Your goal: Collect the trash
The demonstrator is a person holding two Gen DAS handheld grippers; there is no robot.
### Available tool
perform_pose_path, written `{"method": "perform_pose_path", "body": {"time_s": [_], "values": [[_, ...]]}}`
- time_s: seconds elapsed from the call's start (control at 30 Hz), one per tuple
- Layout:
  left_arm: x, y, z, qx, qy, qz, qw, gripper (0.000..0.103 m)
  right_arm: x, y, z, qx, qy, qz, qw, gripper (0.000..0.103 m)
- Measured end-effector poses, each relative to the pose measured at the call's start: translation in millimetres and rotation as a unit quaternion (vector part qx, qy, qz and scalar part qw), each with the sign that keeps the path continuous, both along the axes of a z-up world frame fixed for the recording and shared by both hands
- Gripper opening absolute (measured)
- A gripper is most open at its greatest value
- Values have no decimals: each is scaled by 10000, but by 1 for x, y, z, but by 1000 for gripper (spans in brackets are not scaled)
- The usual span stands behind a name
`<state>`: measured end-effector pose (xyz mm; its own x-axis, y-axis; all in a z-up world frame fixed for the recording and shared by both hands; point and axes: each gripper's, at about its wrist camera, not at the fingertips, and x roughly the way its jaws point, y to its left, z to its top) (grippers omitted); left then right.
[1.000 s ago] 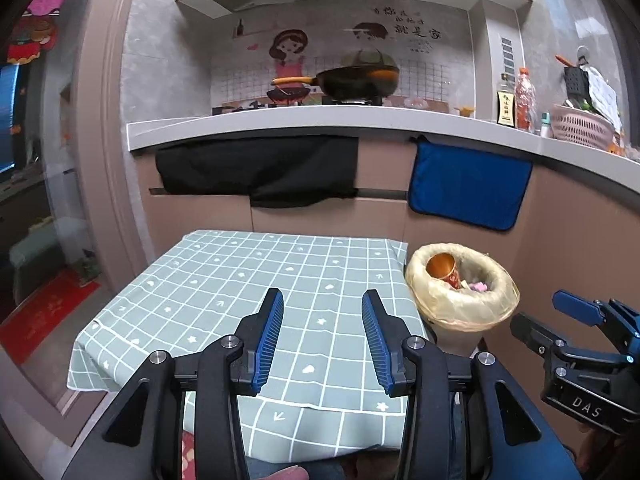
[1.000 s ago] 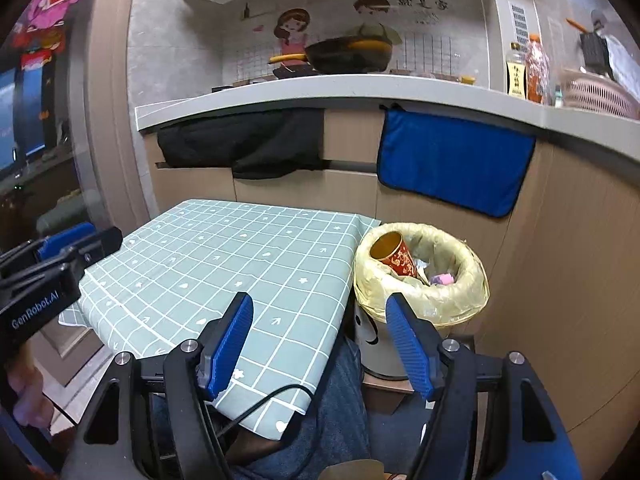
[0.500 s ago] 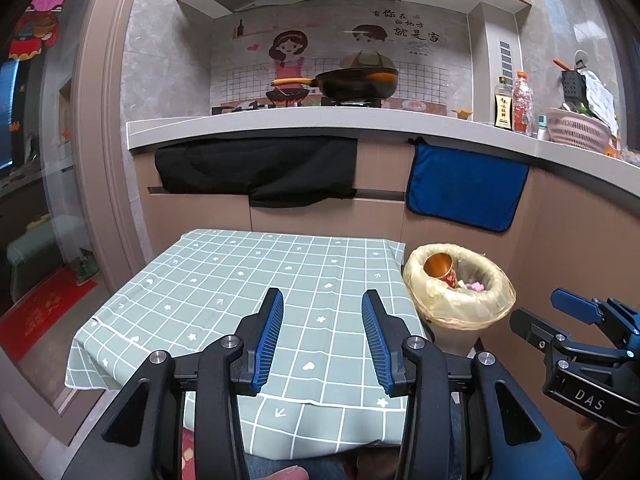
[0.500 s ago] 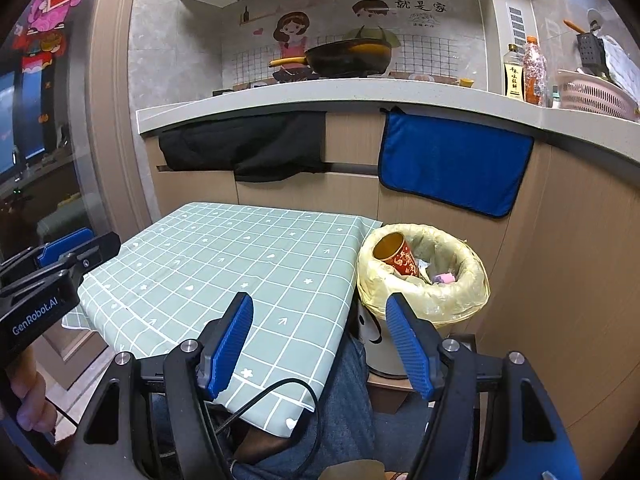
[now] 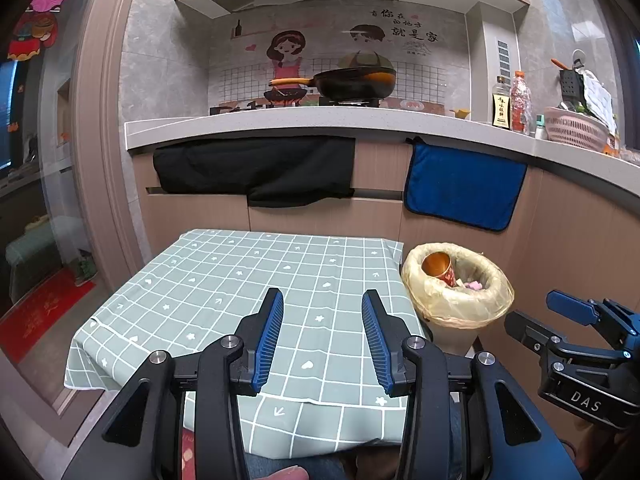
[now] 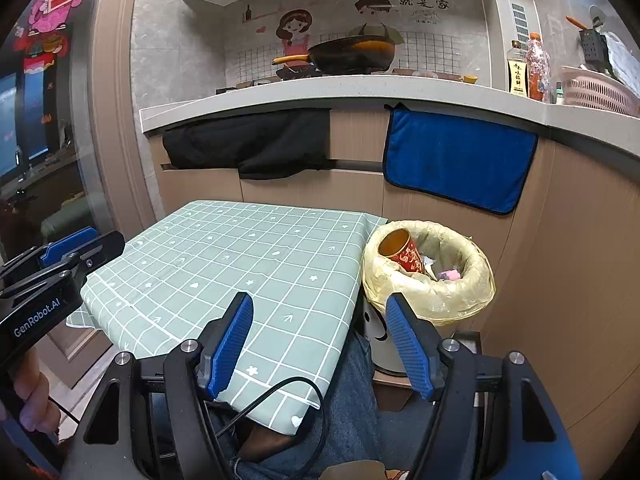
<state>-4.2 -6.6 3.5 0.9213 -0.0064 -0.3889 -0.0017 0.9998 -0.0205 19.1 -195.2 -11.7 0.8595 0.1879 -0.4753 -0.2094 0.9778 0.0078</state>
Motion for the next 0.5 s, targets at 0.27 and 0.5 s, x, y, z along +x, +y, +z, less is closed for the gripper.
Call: {"method": "perform_pose_path", "body": {"time_s": [0.27, 0.5], "values": [[0, -1, -2, 15, 55, -40, 10000, 42, 1, 0, -2, 21, 59, 11, 10000, 67], [2, 1, -6, 13, 78, -131, 9999, 42, 2, -2, -2, 25, 54, -31, 10000, 67]]}}
